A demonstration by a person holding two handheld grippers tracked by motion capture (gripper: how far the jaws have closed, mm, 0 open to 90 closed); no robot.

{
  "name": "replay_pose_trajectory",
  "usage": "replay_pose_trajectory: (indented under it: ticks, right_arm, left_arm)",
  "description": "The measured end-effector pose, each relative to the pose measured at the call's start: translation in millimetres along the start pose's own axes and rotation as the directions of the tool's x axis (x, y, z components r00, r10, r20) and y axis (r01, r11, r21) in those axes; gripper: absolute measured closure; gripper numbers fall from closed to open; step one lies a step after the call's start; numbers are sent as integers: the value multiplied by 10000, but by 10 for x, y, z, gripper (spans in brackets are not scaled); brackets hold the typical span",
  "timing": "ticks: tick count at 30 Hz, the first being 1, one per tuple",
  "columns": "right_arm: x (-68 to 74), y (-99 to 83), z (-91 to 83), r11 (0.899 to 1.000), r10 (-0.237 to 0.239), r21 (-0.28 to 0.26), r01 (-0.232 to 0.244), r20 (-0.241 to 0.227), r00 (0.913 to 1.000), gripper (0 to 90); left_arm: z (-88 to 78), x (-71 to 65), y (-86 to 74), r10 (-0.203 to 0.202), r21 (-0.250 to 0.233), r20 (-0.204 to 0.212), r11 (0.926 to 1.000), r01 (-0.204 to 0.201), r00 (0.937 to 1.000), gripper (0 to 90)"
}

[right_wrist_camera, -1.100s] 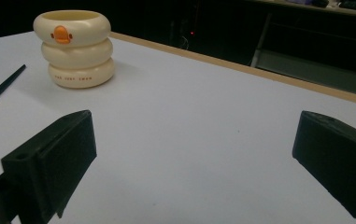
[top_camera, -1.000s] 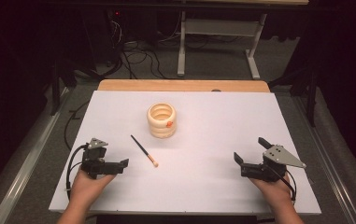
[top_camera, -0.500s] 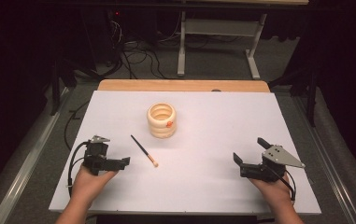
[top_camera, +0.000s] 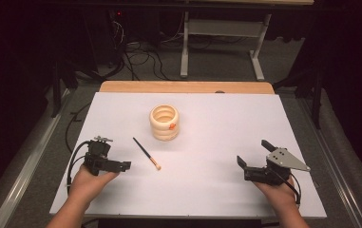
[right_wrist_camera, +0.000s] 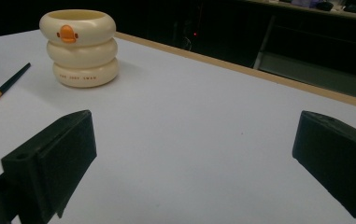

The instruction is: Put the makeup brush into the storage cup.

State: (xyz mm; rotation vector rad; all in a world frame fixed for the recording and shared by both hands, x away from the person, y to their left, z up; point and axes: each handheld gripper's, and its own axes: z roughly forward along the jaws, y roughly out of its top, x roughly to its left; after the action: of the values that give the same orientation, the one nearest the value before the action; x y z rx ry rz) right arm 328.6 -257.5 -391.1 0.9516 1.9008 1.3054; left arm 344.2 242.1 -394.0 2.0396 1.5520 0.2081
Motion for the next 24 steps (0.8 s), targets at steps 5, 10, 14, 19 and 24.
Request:
replay_pose_trajectory:
  ticks: [5, 10, 14, 19, 24]
  right_arm:
    - [4, 1, -2, 10000, -74, 24, 74, -18, 10000, 10]
    - [5, 8, -18, 9998, 193, -63, -194, -141, 9997, 10]
    - [-4, 29, -37, 9991, 241, -342, -247, -185, 9995, 9]
    - [-6, 31, -45, 9991, 244, -353, -251, -210, 9995, 9]
    - [5, 32, -44, 9993, 188, -319, -195, -220, 9996, 9]
  left_arm:
    - [-4, -17, 31, 33, 232, -11, 9997, -33, 10000, 13]
    - [20, -50, 61, 318, 605, -288, 9977, -300, 9991, 8]
    - [22, -81, 105, 490, 772, -485, 9960, -452, 9976, 6]
    - [18, -139, 128, 479, 936, -286, 9946, -450, 9984, 4]
    - [6, -193, 173, 541, 1114, -169, 9924, -519, 9984, 4]
